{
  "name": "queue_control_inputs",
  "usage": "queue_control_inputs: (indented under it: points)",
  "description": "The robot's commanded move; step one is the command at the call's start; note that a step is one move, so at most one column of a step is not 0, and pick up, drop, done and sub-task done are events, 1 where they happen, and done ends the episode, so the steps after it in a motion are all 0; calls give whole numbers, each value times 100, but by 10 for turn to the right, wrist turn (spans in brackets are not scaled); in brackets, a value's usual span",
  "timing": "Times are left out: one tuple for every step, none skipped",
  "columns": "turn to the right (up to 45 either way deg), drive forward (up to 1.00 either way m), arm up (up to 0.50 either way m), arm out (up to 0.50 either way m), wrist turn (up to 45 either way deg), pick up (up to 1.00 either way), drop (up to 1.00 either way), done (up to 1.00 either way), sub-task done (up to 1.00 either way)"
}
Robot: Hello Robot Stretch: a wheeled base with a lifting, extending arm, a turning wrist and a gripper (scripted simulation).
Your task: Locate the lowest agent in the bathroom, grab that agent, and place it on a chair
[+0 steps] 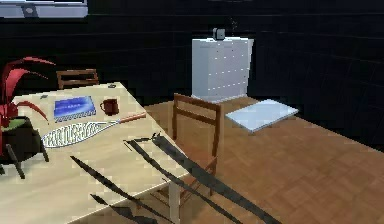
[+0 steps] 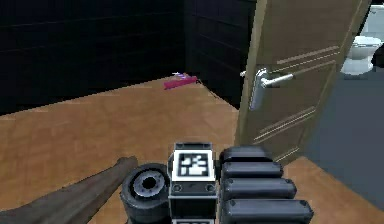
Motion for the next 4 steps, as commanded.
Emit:
queue_control_inputs:
  points:
    - [270,0,0,0,0,0,0,0,0]
    - [-450,0,0,0,0,0,0,0,0]
    - [-450,0,0,0,0,0,0,0,0]
    - [-240,0,0,0,0,0,0,0,0]
